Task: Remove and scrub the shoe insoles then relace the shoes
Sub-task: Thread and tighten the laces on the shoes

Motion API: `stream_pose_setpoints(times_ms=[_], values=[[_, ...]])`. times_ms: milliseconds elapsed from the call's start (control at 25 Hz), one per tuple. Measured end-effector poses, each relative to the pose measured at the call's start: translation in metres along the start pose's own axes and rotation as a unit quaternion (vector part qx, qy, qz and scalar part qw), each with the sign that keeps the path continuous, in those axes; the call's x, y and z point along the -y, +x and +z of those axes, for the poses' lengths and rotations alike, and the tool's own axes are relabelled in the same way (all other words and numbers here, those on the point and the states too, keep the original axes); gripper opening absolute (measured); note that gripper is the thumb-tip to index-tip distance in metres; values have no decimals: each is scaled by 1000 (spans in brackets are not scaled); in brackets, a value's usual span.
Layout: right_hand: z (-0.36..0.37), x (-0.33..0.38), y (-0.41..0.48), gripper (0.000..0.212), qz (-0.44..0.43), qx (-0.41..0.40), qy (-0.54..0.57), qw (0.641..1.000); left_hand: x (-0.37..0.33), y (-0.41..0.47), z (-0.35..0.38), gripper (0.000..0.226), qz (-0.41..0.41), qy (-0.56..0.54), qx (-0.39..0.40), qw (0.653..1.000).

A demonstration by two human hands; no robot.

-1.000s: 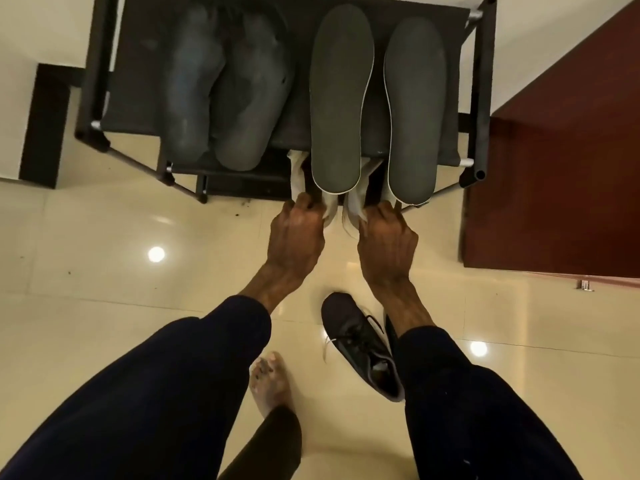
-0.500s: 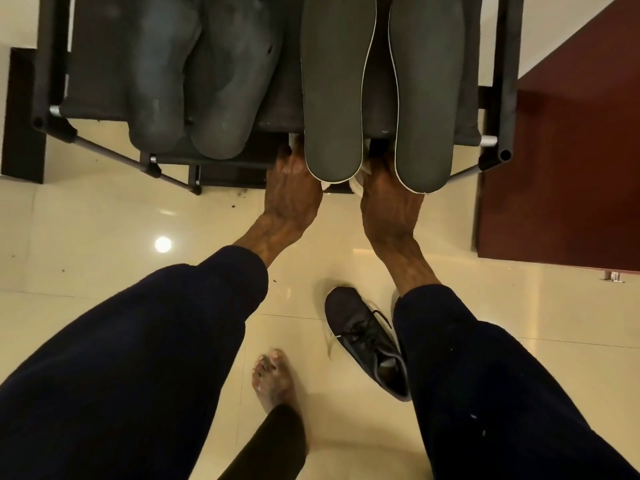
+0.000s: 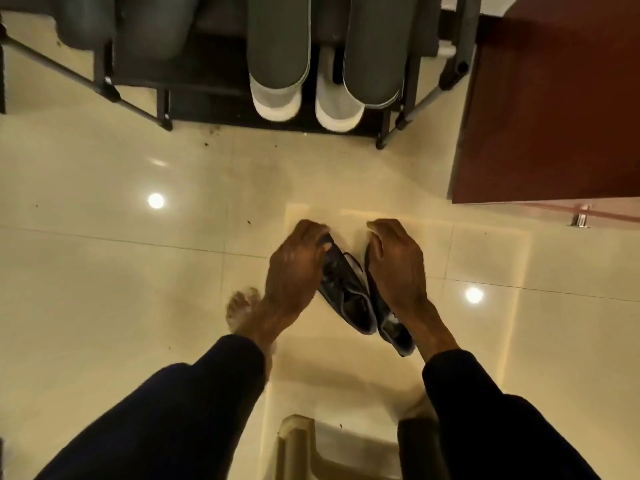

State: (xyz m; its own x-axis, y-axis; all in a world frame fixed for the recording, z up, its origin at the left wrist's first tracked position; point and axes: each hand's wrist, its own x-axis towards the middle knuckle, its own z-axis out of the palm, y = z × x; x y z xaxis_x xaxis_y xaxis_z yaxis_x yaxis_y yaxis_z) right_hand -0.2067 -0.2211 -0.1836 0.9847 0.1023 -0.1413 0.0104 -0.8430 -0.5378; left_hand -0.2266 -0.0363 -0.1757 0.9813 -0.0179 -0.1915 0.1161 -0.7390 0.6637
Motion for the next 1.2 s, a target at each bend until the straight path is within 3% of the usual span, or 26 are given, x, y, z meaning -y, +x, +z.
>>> stream_pose_setpoints(times_ms=[120, 200, 320, 480, 800, 960, 1200], values=[[7, -45, -61, 18, 48, 108, -24, 993, -15, -50, 58, 21, 2, 51, 113, 992], [18, -76, -98, 12, 94, 192, -57, 975, -28, -77, 98, 22, -70, 72, 188, 977], [38, -120, -155, 13, 119, 262, -88, 953, -35, -119, 162, 26, -165, 119, 210, 956], [70, -156, -209, 31, 82, 303, -135, 940, -29, -148, 214, 28, -190, 168, 204, 946], [98, -163, -208, 14, 12, 233, -138, 963, 5, -154, 215, 23, -163, 106, 108, 975], [80, -118, -186, 26, -23, 210, -148, 966, 22, -164, 166, 29, -164, 65, 96, 980], [52, -4, -138, 31, -60, 168, -149, 973, 46, -163, 52, 17, -127, 87, 58, 986]])
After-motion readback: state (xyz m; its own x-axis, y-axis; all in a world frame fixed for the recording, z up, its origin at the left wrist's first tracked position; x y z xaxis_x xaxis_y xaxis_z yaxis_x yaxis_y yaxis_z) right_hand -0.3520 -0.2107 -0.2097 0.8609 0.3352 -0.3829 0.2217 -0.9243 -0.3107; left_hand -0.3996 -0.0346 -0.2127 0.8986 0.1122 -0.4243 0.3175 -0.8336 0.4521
